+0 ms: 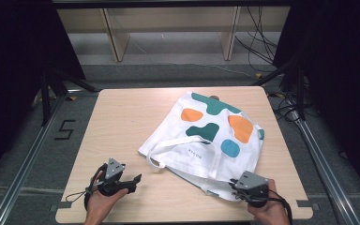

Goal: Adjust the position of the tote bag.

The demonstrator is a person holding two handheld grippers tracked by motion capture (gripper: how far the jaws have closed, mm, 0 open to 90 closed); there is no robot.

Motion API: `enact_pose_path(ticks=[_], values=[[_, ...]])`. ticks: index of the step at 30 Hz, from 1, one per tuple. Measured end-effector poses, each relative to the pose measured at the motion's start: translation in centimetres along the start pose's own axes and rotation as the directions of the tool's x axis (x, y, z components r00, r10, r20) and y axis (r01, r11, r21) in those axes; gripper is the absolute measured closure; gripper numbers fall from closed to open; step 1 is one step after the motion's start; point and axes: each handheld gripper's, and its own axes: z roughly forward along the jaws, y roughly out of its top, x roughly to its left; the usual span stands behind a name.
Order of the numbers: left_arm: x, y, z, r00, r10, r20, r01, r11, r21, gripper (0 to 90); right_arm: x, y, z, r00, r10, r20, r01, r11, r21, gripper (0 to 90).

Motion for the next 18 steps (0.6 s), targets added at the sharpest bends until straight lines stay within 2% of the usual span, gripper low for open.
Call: enact_pose_path(ticks=[1,2,3,7,8,9,11,12,13,14,18], values=[[0.3,0.1,0.1,0.9993,0.039,-0.001,-0.038,0.9989,0.026,25.2,-0.4,-0.4,-0.3,0.9998,0.018,0.010,-0.018,1.000,-0.004,85.5],[0.2,0.2,0.4,0.9991,0.042,-0.008,-0.042,0.9985,0.036,25.3,-1.0,-0.8,-0.5,0.9998,0.011,0.017,-0.011,1.000,-0.013,85.6],[0.2,0.2,0.4,0.9991,0.042,-0.008,-0.042,0.9985,0.036,25.2,-1.4,-1.0,-0.8,0.9995,0.025,0.021,-0.025,1.000,-0.015,85.6],[-0.7,0.9,1.9,0.9924,0.122,-0.018,-0.120,0.9904,0.069,25.6,-2.6,-1.4,-1.3,0.9984,0.046,0.033,-0.045,0.998,-0.046,85.9],[-0.7,0.9,1.9,0.9924,0.122,-0.018,-0.120,0.9904,0.069,25.7,-2.7,-1.4,-1.5,0.9972,0.064,0.040,-0.061,0.997,-0.051,86.0],[-1.0,1.3,2.8,0.9871,0.158,-0.027,-0.155,0.9845,0.081,25.7,-2.8,-1.4,-1.5,0.9968,0.064,0.049,-0.061,0.997,-0.056,85.9],[-1.2,1.8,4.1,0.9858,0.164,-0.036,-0.160,0.9834,0.085,26.2,-3.0,-1.4,-1.5,0.9974,0.056,0.045,-0.053,0.997,-0.059,85.9],[-1.3,1.9,4.4,0.9892,0.142,-0.037,-0.138,0.9867,0.086,26.9,-3.0,-1.4,-1.5,0.9980,0.047,0.042,-0.044,0.997,-0.059,85.9],[-1.3,1.9,4.4,0.9892,0.142,-0.037,-0.138,0.9867,0.086,26.9,-3.0,-1.4,-1.5,0.9980,0.047,0.042,-0.044,0.997,-0.059,85.9],[-1.2,2.2,5.2,0.9856,0.159,-0.059,-0.153,0.9843,0.088,27.0,-3.0,-1.4,-1.6,0.9976,0.053,0.045,-0.051,0.997,-0.061,85.9],[-0.8,2.6,5.9,0.9865,0.151,-0.062,-0.146,0.9859,0.082,27.1,-3.1,-1.4,-1.5,0.9974,0.060,0.040,-0.058,0.996,-0.063,85.8]])
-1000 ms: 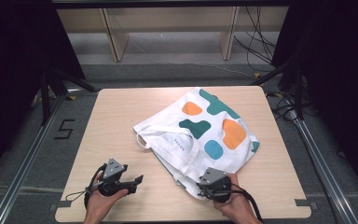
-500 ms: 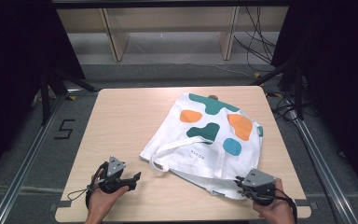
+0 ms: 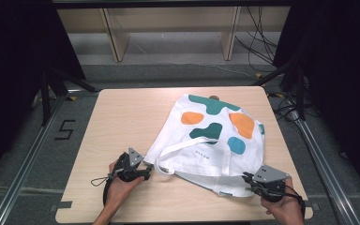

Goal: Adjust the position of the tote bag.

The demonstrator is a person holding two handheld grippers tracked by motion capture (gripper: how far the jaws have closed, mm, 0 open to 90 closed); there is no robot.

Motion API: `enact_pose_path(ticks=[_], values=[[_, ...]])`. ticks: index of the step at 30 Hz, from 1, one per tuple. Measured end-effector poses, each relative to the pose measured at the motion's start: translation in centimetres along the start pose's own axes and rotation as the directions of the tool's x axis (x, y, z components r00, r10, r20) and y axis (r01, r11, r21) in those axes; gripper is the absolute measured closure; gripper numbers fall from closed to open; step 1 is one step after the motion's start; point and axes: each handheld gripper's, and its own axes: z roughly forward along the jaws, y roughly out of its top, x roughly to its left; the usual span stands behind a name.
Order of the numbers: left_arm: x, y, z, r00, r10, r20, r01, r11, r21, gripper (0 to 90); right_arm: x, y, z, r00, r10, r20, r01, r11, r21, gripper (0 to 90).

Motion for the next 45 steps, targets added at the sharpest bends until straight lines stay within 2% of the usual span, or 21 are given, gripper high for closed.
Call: enact_pose_path(ticks=[5,10,11,14,15,16,19,21,22,25,28,29,30,31,33,36,37,39,41,42,45], values=[[0.0,0.4,0.5,0.9993,0.037,-0.011,-0.037,0.9993,0.003,30.3,-0.1,0.0,-0.1,0.9997,0.023,-0.001,-0.023,1.000,-0.002,85.6],[0.1,0.8,1.0,0.9999,0.014,0.002,-0.014,0.9991,-0.040,34.4,-0.1,0.0,0.1,0.9996,0.028,-0.005,-0.028,1.000,-0.006,84.0],[0.2,1.0,0.9,0.9986,0.052,-0.011,-0.052,0.9978,-0.042,35.4,0.0,0.0,0.1,0.9993,0.036,-0.006,-0.036,0.999,-0.004,81.6],[0.0,1.3,1.5,0.9981,0.061,0.003,-0.061,0.9955,-0.073,40.4,-0.2,-0.2,0.4,0.9991,0.041,-0.006,-0.041,0.999,0.003,71.9],[0.0,1.4,1.7,0.9959,0.090,-0.005,-0.090,0.9925,-0.082,41.0,-0.2,-0.2,0.6,0.9990,0.042,-0.013,-0.042,0.999,0.019,66.9],[0.3,1.6,1.9,0.9881,0.154,-0.006,-0.154,0.9835,-0.095,44.5,-0.1,-0.3,0.8,0.9981,0.056,-0.024,-0.056,0.998,0.030,64.6],[0.3,1.7,2.2,0.9924,0.122,0.012,-0.120,0.9869,-0.108,57.5,0.4,-0.4,1.3,0.9989,0.041,-0.025,-0.039,0.997,0.066,60.2],[0.4,1.8,2.3,0.9894,0.145,-0.008,-0.145,0.9820,-0.121,69.1,0.6,-0.4,1.7,0.9999,0.008,-0.013,-0.007,0.996,0.089,57.8],[0.7,1.8,2.0,0.9899,0.141,-0.007,-0.141,0.9814,-0.130,72.5,0.7,-0.5,1.9,0.9999,-0.015,-0.007,0.016,0.993,0.114,55.7],[0.9,1.7,1.6,0.9924,0.122,-0.009,-0.122,0.9822,-0.142,78.2,1.0,-0.6,2.0,0.9999,-0.015,0.006,0.014,0.992,0.129,54.5],[0.5,1.3,-0.2,0.9828,0.185,0.011,-0.182,0.9759,-0.120,81.2,1.2,-0.5,1.8,0.9984,-0.053,0.019,0.049,0.988,0.145,65.3],[0.5,1.3,-0.2,0.9828,0.185,0.011,-0.182,0.9759,-0.120,81.2,1.2,-0.5,1.8,0.9984,-0.053,0.019,0.049,0.988,0.145,65.3],[0.1,1.0,-0.8,0.9840,0.177,0.021,-0.173,0.9770,-0.124,81.2,1.1,-0.5,1.9,0.9967,-0.080,0.017,0.076,0.986,0.147,68.8],[-0.2,0.6,-1.5,0.9826,0.183,0.031,-0.179,0.9784,-0.104,81.3,1.0,-0.5,1.7,0.9970,-0.074,0.024,0.070,0.986,0.148,75.2],[-1.1,-0.5,-3.3,0.9754,0.212,0.059,-0.206,0.9735,-0.099,81.2,0.3,-0.6,1.7,0.9938,-0.106,0.034,0.101,0.987,0.127,81.4],[-2.3,-1.5,-5.5,0.9711,0.228,0.069,-0.219,0.9689,-0.115,81.1,-0.5,-0.5,2.1,0.9971,-0.072,0.025,0.069,0.991,0.115,82.0],[-2.3,-1.5,-5.5,0.9711,0.228,0.069,-0.219,0.9689,-0.115,81.0,-0.8,-0.3,2.3,0.9966,-0.079,0.022,0.076,0.991,0.108,82.0],[-3.3,-2.5,-7.2,0.9691,0.233,0.080,-0.224,0.9686,-0.107,80.5,-1.2,0.1,2.7,0.9954,-0.092,0.025,0.089,0.991,0.096,81.3],[-3.6,-2.8,-7.6,0.9665,0.245,0.078,-0.237,0.9671,-0.092,80.0,-1.3,0.2,2.9,0.9951,-0.094,0.029,0.091,0.992,0.089,80.5],[-3.9,-2.9,-7.7,0.9690,0.238,0.065,-0.231,0.9680,-0.097,76.1,-1.4,0.4,3.4,0.9974,-0.064,0.034,0.061,0.993,0.098,76.4],[-4.0,-2.6,-7.6,0.9721,0.230,0.047,-0.223,0.9675,-0.120,69.8,-1.5,0.5,3.4,0.9981,-0.050,0.035,0.046,0.994,0.104,70.6]])
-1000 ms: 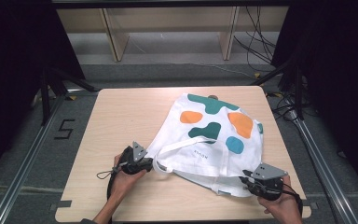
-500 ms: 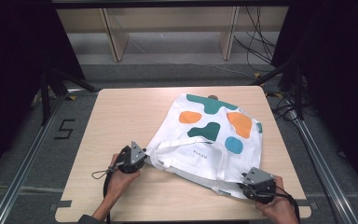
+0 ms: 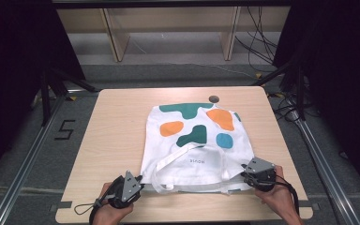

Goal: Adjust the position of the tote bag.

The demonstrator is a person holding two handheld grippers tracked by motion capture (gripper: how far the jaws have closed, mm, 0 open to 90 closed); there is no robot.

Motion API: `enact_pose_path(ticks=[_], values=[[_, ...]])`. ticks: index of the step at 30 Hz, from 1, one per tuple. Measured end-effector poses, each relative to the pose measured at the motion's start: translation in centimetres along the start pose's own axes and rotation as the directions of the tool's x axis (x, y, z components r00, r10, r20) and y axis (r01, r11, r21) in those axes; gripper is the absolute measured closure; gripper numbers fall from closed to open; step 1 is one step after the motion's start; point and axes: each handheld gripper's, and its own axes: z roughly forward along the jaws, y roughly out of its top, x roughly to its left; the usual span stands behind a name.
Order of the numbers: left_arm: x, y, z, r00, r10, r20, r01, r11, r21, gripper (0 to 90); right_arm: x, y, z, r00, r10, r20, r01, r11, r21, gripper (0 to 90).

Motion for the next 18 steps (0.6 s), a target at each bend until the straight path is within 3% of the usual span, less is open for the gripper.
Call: enact_pose_path(ticks=[1,2,5,7,10,17,18], values=[[0.0,0.1,0.2,0.9998,0.015,-0.013,-0.015,0.9999,0.001,66.0,-0.2,0.0,0.0,0.9999,-0.015,0.001,0.015,1.000,-0.007,68.9],[-0.1,0.2,0.5,0.9998,0.010,-0.016,-0.010,0.9999,-0.003,63.1,-0.1,-0.1,-0.2,0.9999,0.008,0.008,-0.008,1.000,-0.005,67.5],[-0.2,0.4,1.2,0.9991,0.039,-0.017,-0.039,0.9991,0.017,56.1,-0.4,-0.5,-0.1,0.9999,0.012,-0.002,-0.012,1.000,-0.010,62.0],[-0.4,0.7,1.6,0.9991,0.041,-0.005,-0.041,0.9989,0.022,55.8,-0.3,-0.5,-0.2,0.9993,0.037,-0.001,-0.037,0.999,-0.003,61.5],[-0.5,1.2,2.4,0.9988,0.049,0.001,-0.049,0.9983,0.032,53.0,-0.3,-0.5,-0.3,0.9993,0.037,0.011,-0.037,0.999,-0.005,60.1],[-0.2,1.9,4.5,0.9994,0.030,0.018,-0.031,0.9980,0.056,51.3,-0.3,-1.0,-0.7,0.9967,0.081,-0.001,-0.081,0.997,-0.002,58.9],[-0.1,1.9,4.6,0.9994,0.027,0.021,-0.028,0.9978,0.061,52.6,-0.5,-1.2,-0.6,0.9979,0.064,0.007,-0.064,0.998,-0.010,59.0]])
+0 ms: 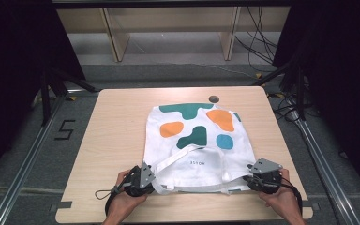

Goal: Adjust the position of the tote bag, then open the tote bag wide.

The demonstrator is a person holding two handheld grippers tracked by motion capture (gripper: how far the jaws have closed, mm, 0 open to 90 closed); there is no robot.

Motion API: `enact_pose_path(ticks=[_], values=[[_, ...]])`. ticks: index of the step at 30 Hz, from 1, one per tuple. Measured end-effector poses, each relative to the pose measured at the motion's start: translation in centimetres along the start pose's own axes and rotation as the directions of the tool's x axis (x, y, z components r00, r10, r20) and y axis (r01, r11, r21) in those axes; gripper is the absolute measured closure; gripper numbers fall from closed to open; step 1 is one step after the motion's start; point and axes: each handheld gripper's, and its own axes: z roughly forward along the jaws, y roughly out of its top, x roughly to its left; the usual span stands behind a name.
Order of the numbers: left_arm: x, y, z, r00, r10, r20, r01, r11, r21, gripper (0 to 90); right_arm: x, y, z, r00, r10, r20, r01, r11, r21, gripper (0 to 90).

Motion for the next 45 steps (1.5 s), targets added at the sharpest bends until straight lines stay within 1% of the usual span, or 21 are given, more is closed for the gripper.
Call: enact_pose_path(ticks=[2,6,10,11,12,16,17,19,20,24,25,27,28,33,34,35,36,37,39,40,45], values=[[0.1,0.0,0.2,0.9999,-0.006,0.015,0.006,1.0000,-0.001,54.5,0.1,-0.1,0.0,0.9999,0.010,-0.007,-0.010,1.000,0.010,59.5],[0.3,-0.1,-0.3,0.9997,0.009,0.022,-0.009,1.0000,-0.003,73.5,0.0,-0.2,0.0,0.9999,0.014,0.003,-0.014,1.000,0.016,60.9],[0.5,-0.1,-0.8,0.9996,0.007,0.026,-0.007,0.9999,-0.010,79.8,-0.2,-0.3,0.2,0.9999,0.015,-0.002,-0.015,1.000,0.005,63.6],[0.6,0.0,-0.8,0.9992,0.032,0.024,-0.031,0.9994,-0.018,80.6,-0.3,-0.4,0.2,0.9999,0.013,-0.004,-0.013,1.000,-0.003,69.5],[0.3,-0.1,-0.9,0.9994,0.005,0.035,-0.005,0.9999,-0.015,80.6,-0.3,-0.4,0.2,0.9999,0.013,-0.004,-0.013,1.000,-0.003,69.5],[0.2,0.1,-1.4,0.9987,0.037,0.035,-0.036,0.9988,-0.033,82.4,-0.1,-0.4,-0.2,0.9999,0.014,-0.001,-0.014,1.000,0.008,78.8],[0.1,0.0,-1.6,0.9991,0.017,0.040,-0.015,0.9994,-0.031,82.5,-0.3,-0.4,-0.2,0.9997,-0.017,0.019,0.018,1.000,-0.020,80.2],[0.2,0.1,-1.8,0.9992,0.010,0.038,-0.008,0.9980,-0.063,82.7,-0.4,-0.2,-0.6,0.9995,-0.018,0.028,0.019,0.999,-0.038,82.3],[0.1,0.2,-2.0,0.9988,-0.012,0.048,0.015,0.9979,-0.063,82.8,-0.4,-0.2,-0.9,0.9993,-0.004,0.036,0.005,0.999,-0.050,83.2],[0.7,0.5,-2.7,0.9988,0.000,0.049,0.004,0.9970,-0.077,83.2,-0.6,0.0,-1.6,0.9987,0.016,0.048,-0.011,0.994,-0.106,84.6],[0.6,0.6,-2.8,0.9983,-0.032,0.049,0.037,0.9948,-0.095,83.3,-0.6,0.0,-1.7,0.9986,0.020,0.049,-0.014,0.994,-0.112,84.8],[0.9,0.7,-3.2,0.9976,-0.046,0.053,0.051,0.9922,-0.114,83.5,-0.7,0.2,-1.8,0.9988,0.002,0.050,0.004,0.992,-0.129,85.0],[1.0,0.7,-3.3,0.9957,-0.068,0.063,0.075,0.9899,-0.120,83.6,-0.5,0.3,-2.0,0.9987,0.029,0.042,-0.024,0.992,-0.127,85.2],[1.6,1.2,-4.0,0.9955,-0.080,0.052,0.086,0.9851,-0.149,83.7,-0.3,0.8,-2.8,0.9972,0.067,0.033,-0.060,0.985,-0.162,85.9],[1.6,1.3,-4.1,0.9936,-0.099,0.054,0.107,0.9806,-0.164,83.8,-0.6,0.9,-2.9,0.9981,0.051,0.034,-0.044,0.983,-0.178,86.1],[1.7,1.4,-4.3,0.9930,-0.104,0.056,0.112,0.9786,-0.173,83.8,-0.5,1.0,-3.1,0.9975,0.064,0.030,-0.058,0.981,-0.186,86.3],[1.7,1.6,-4.4,0.9937,-0.100,0.049,0.108,0.9774,-0.182,84.0,-0.8,1.3,-3.4,0.9980,0.057,0.027,-0.050,0.976,-0.213,86.6],[1.8,1.8,-4.6,0.9951,-0.088,0.044,0.095,0.9773,-0.189,84.1,-0.6,1.4,-3.6,0.9963,0.082,0.028,-0.074,0.975,-0.212,86.7],[1.9,2.0,-4.8,0.9959,-0.082,0.039,0.088,0.9791,-0.184,84.1,-0.7,1.6,-3.7,0.9966,0.075,0.034,-0.065,0.973,-0.221,86.9],[2.1,2.1,-4.8,0.9964,-0.077,0.036,0.083,0.9774,-0.194,84.1,-1.1,1.9,-3.9,0.9980,0.049,0.040,-0.038,0.972,-0.232,87.2],[2.9,3.2,-5.8,0.9967,-0.081,0.008,0.081,0.9681,-0.237,84.2,-1.6,3.2,-4.8,0.9970,0.057,0.052,-0.040,0.960,-0.278,88.0]])
